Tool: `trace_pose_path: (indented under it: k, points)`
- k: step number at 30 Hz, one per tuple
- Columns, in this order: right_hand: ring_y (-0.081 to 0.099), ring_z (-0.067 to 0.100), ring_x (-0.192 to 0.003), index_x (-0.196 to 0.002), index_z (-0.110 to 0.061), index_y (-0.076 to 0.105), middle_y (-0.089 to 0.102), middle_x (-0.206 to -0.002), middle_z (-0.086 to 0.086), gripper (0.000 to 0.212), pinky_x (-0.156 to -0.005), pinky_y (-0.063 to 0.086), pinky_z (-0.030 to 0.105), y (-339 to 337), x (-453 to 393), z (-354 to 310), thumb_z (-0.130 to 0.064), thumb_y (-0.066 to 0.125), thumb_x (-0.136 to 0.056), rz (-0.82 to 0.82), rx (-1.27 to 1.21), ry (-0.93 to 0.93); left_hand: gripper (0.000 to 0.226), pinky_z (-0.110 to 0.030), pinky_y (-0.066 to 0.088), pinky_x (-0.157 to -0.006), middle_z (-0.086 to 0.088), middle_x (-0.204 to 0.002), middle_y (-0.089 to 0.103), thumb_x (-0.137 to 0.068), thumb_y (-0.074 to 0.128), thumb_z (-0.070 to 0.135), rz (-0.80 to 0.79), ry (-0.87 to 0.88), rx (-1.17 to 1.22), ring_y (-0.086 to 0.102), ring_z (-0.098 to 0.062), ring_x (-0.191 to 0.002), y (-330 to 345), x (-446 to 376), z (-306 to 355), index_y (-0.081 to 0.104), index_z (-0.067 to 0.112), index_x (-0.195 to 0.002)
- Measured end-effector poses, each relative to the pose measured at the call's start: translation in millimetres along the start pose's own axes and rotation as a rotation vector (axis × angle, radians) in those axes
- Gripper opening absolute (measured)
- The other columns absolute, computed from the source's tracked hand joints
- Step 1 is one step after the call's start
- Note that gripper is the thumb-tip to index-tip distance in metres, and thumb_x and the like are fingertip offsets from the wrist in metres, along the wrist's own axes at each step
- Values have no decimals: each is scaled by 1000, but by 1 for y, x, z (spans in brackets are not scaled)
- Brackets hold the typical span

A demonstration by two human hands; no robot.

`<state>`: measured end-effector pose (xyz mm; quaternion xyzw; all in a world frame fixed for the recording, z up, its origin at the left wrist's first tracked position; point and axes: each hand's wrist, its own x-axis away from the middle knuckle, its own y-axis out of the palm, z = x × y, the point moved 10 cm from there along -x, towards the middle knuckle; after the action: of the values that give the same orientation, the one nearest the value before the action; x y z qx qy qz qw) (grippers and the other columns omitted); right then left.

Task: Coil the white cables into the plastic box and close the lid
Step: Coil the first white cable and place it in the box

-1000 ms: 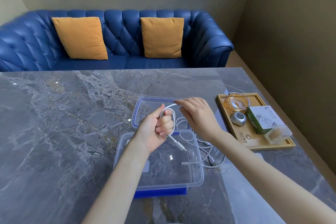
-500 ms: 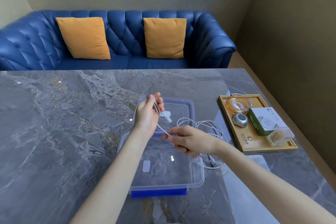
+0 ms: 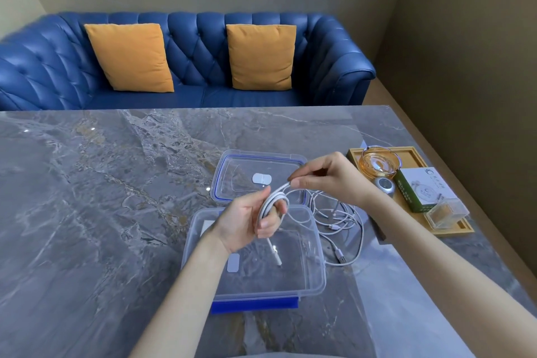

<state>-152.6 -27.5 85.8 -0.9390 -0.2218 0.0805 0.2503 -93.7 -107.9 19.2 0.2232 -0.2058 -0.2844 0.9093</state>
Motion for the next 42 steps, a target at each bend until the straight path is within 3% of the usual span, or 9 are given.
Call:
trace_pose_path:
  k: [4,8,11,14,17,21,27,32,42]
  points:
    - [62,-1,-65,-77,-14,75,72,-69,-10,6,-65,48,11,-13,4,5,-11,75,-72,74,-81,3,36,-17,37,-45,2,-50,53,-96,29,24,59,21,-190,43,-9,-43,0,1,4,58,4,-85]
    - [60,-5,-64,-79,-16,76,69,-72,-11,6,-64,40,4,-20,0,-6,-19,75,-73,90,221,-73,40,-16,41,-49,-5,-60,54,-99,27,29,207,22,-545,48,-8,-47,-5,-6,2,57,4,-90]
    - [61,9,-66,-82,-16,76,73,-79,0,9,-63,42,12,-12,-3,-4,-21,73,-76,78,404,-97,42,-17,40,-49,2,-54,53,-99,25,31,235,44,-504,46,-7,-45,2,-13,-6,55,3,-93]
    - [61,0,-66,-79,-17,76,73,-76,-2,6,-64,43,11,-23,-2,1,-20,74,-74,137,334,-45,43,-22,36,-54,8,-46,49,-98,22,36,339,98,-350,42,-9,-46,-12,-13,-3,55,9,-89]
    - [59,-10,-64,-79,-17,77,68,-73,-9,7,-63,41,4,-30,-3,0,-21,76,-73,131,339,-41,41,-24,37,-60,9,-48,49,-99,23,34,311,87,-418,43,-9,-50,-15,-13,-4,54,7,-97]
    - [61,5,-66,-79,-17,77,67,-70,-10,11,-60,41,10,-35,-3,-10,-22,78,-70,89,372,-76,41,-25,38,-66,6,-58,49,-99,26,33,324,93,-563,45,-11,-56,-13,-12,0,53,2,-103]
    - [62,14,-65,-80,-11,75,70,-71,-4,10,-65,48,24,-36,-5,-13,-16,75,-72,84,88,-70,47,-15,32,-41,10,-38,38,-96,25,32,48,125,-83,34,-5,-36,25,-9,2,59,9,-72]
    - [30,3,-37,-83,-17,69,41,-45,-9,14,-35,25,13,-2,5,34,-14,57,-89,130,-307,172,38,-16,35,-38,5,-40,31,-89,36,28,-126,343,607,30,-8,-36,26,0,49,61,9,-67]
    - [34,6,-40,-109,-1,60,40,-57,-3,23,-38,32,18,101,40,37,-13,51,-92,-377,-324,444,39,-12,33,-39,9,-37,39,-100,25,29,542,414,404,36,-3,-35,-73,-6,31,51,9,-79]
